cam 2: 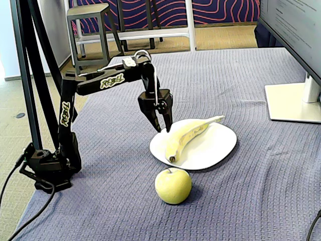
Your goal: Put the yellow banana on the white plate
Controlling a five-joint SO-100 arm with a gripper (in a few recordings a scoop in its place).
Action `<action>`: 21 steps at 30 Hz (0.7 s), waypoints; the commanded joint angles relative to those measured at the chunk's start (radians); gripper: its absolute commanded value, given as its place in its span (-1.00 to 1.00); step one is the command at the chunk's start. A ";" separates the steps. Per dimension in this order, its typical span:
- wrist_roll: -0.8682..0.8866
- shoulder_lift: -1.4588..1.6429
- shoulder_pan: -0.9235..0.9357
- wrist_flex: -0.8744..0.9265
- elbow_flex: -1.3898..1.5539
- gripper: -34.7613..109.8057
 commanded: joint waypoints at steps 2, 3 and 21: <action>-0.061 0.207 0.035 -0.048 0.140 -0.52; -0.084 0.256 0.048 -0.083 0.207 -0.52; -0.676 0.920 0.276 -0.440 0.963 -0.52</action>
